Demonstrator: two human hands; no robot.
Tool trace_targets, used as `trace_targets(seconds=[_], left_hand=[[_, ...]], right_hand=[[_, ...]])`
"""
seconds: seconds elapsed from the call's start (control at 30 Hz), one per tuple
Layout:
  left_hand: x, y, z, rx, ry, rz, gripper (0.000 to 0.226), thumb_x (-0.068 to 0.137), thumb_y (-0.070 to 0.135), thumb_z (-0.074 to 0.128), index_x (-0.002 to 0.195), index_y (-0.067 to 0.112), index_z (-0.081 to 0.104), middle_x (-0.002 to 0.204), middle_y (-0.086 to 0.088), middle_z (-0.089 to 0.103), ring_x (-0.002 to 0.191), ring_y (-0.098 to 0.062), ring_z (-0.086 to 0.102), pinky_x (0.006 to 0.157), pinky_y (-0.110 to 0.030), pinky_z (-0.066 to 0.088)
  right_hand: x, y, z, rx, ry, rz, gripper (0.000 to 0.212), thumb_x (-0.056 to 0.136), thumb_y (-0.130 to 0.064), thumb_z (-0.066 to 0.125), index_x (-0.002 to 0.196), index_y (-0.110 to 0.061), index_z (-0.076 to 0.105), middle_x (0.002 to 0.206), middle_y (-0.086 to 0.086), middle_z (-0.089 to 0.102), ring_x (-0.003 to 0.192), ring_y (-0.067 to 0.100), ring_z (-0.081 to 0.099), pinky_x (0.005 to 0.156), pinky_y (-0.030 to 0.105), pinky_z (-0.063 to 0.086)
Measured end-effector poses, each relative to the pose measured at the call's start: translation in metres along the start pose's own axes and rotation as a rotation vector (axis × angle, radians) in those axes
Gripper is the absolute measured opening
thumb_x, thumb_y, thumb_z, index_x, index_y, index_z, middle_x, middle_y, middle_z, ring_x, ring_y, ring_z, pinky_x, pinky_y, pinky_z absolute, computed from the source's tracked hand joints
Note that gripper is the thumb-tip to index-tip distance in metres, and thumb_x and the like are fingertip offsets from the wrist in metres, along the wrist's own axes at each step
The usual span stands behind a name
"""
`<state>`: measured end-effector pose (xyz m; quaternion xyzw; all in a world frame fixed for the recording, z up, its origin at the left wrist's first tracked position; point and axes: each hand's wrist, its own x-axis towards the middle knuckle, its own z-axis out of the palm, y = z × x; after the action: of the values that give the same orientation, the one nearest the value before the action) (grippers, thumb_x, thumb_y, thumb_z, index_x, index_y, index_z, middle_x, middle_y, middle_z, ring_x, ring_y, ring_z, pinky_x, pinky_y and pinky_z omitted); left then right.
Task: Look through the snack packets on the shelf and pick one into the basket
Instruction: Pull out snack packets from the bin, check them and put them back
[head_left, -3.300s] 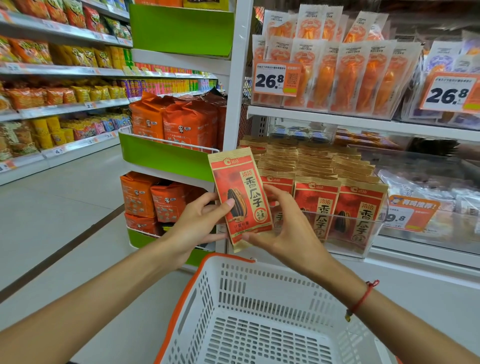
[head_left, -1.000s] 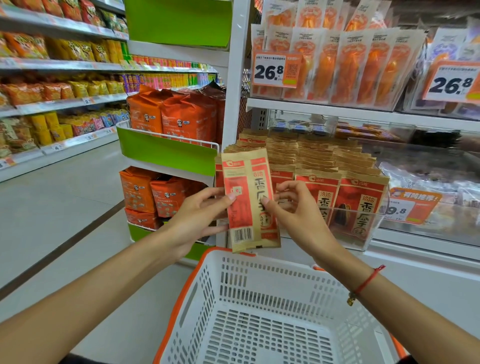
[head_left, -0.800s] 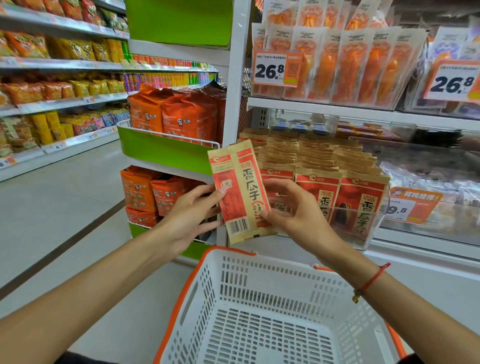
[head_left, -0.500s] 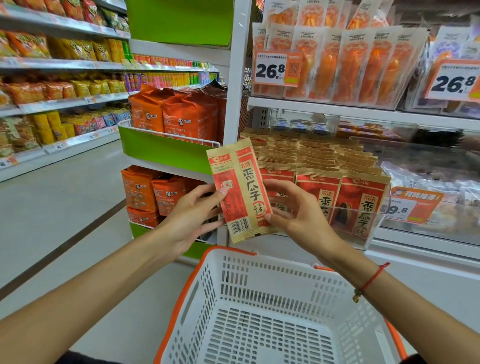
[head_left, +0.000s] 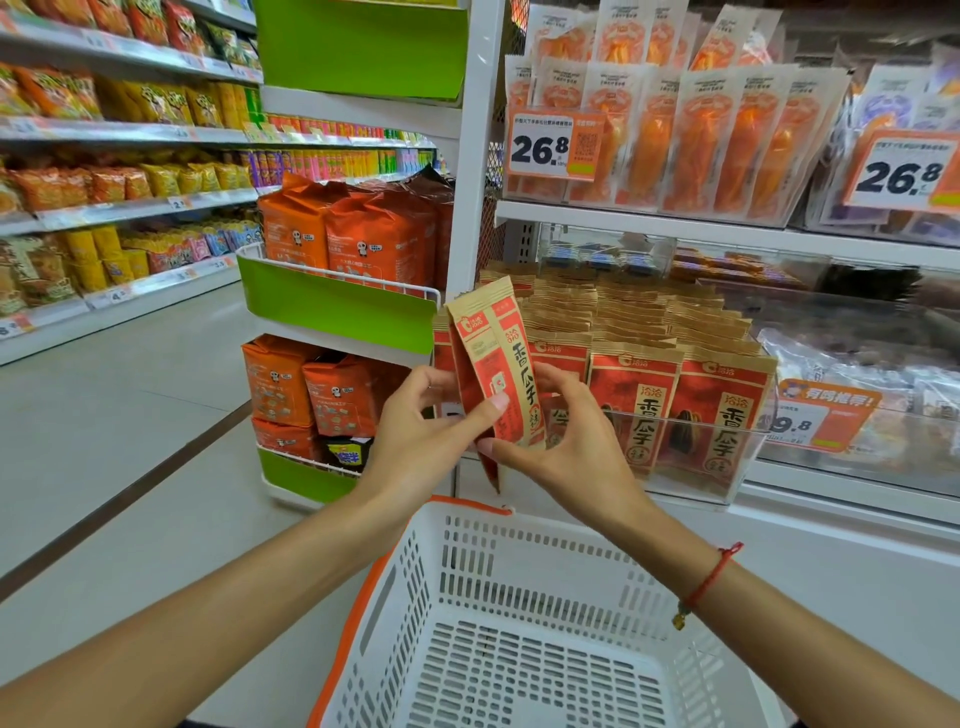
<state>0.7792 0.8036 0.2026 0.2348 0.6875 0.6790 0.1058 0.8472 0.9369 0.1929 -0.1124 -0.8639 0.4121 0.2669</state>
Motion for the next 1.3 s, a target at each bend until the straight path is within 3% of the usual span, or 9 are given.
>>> trace_targets(seconds=[0.07, 0.17, 0.27, 0.37, 0.57, 0.77, 0.9, 1.07, 1.3], left_hand=[[0.0, 0.002, -0.002, 0.016, -0.038, 0.007, 0.03, 0.079, 0.04, 0.073, 0.101, 0.026, 0.06, 0.104, 0.013, 0.068, 0.091, 0.003, 0.068, 0.094, -0.031, 0.053], [0.006, 0.009, -0.008, 0.01, -0.099, 0.041, 0.034, 0.081, 0.058, 0.053, 0.101, 0.034, 0.065, 0.102, 0.018, 0.07, 0.098, 0.006, 0.064, 0.094, -0.024, 0.05], [0.019, 0.007, -0.016, -0.007, -0.157, 0.031, 0.03, 0.097, 0.048, 0.04, 0.12, 0.04, 0.058, 0.115, 0.024, 0.063, 0.11, 0.006, 0.056, 0.09, -0.017, 0.045], [0.027, 0.003, -0.023, 0.079, -0.281, -0.011, 0.045, 0.099, 0.039, 0.049, 0.143, 0.033, 0.044, 0.137, 0.019, 0.051, 0.126, 0.002, 0.046, 0.101, -0.02, 0.04], [0.027, 0.007, -0.027, 0.008, -0.329, 0.032, 0.025, 0.094, 0.03, 0.056, 0.117, 0.04, 0.058, 0.115, 0.028, 0.065, 0.113, 0.013, 0.054, 0.099, -0.019, 0.04], [0.042, 0.021, -0.031, -0.112, -0.285, 0.1, 0.049, 0.079, 0.034, 0.065, 0.125, 0.029, 0.052, 0.118, 0.008, 0.07, 0.117, -0.007, 0.061, 0.105, -0.029, 0.041], [0.068, 0.036, -0.03, -0.11, -0.239, 0.161, 0.038, 0.083, 0.027, 0.066, 0.119, 0.03, 0.054, 0.116, 0.005, 0.07, 0.108, -0.004, 0.065, 0.09, -0.018, 0.05], [0.107, 0.054, -0.025, -0.059, -0.148, 0.251, 0.037, 0.089, 0.022, 0.068, 0.123, 0.023, 0.054, 0.116, 0.005, 0.069, 0.102, -0.004, 0.067, 0.082, -0.018, 0.053], [0.168, 0.068, -0.016, -0.087, -0.011, 0.331, 0.03, 0.088, 0.019, 0.07, 0.113, 0.021, 0.055, 0.11, 0.001, 0.069, 0.088, -0.001, 0.069, 0.072, -0.012, 0.05]], right_hand=[[0.003, 0.0, -0.007, 0.149, -0.07, 0.059, 0.076, 0.071, -0.024, 0.084, 0.135, -0.026, 0.042, 0.129, -0.01, 0.051, 0.115, 0.001, 0.05, 0.087, 0.009, 0.042], [0.01, 0.003, -0.022, 0.458, -0.23, 0.173, 0.074, 0.068, -0.017, 0.086, 0.13, -0.025, 0.045, 0.124, 0.002, 0.063, 0.112, 0.015, 0.063, 0.097, 0.032, 0.049], [0.014, 0.006, -0.033, 0.654, -0.382, 0.222, 0.068, 0.066, -0.018, 0.077, 0.129, -0.019, 0.051, 0.117, 0.011, 0.069, 0.109, 0.023, 0.066, 0.095, 0.037, 0.049], [0.015, 0.005, -0.039, 0.712, -0.483, 0.224, 0.088, 0.055, -0.034, 0.089, 0.132, -0.019, 0.051, 0.125, 0.015, 0.064, 0.117, 0.03, 0.061, 0.098, 0.04, 0.05], [0.015, -0.004, -0.038, 0.744, -0.545, 0.174, 0.09, 0.058, -0.05, 0.085, 0.136, -0.02, 0.05, 0.134, 0.016, 0.057, 0.124, 0.037, 0.054, 0.105, 0.047, 0.043], [0.026, -0.023, -0.044, 0.685, -0.546, 0.128, 0.064, 0.076, -0.061, 0.066, 0.132, -0.035, 0.05, 0.131, -0.001, 0.062, 0.122, 0.022, 0.059, 0.093, 0.034, 0.054], [0.053, -0.033, -0.056, 0.414, -0.463, 0.096, 0.062, 0.08, -0.068, 0.051, 0.136, -0.042, 0.047, 0.131, -0.012, 0.062, 0.122, 0.011, 0.058, 0.107, 0.046, 0.041], [0.092, -0.053, -0.074, 0.1, -0.374, -0.079, 0.038, 0.091, -0.043, 0.057, 0.126, -0.047, 0.043, 0.12, -0.02, 0.059, 0.098, -0.013, 0.06, 0.074, 0.01, 0.051], [0.169, -0.059, -0.072, -0.119, -0.065, -0.272, 0.039, 0.092, -0.03, 0.064, 0.129, -0.02, 0.053, 0.109, -0.009, 0.063, 0.097, 0.01, 0.062, 0.081, 0.027, 0.053]])
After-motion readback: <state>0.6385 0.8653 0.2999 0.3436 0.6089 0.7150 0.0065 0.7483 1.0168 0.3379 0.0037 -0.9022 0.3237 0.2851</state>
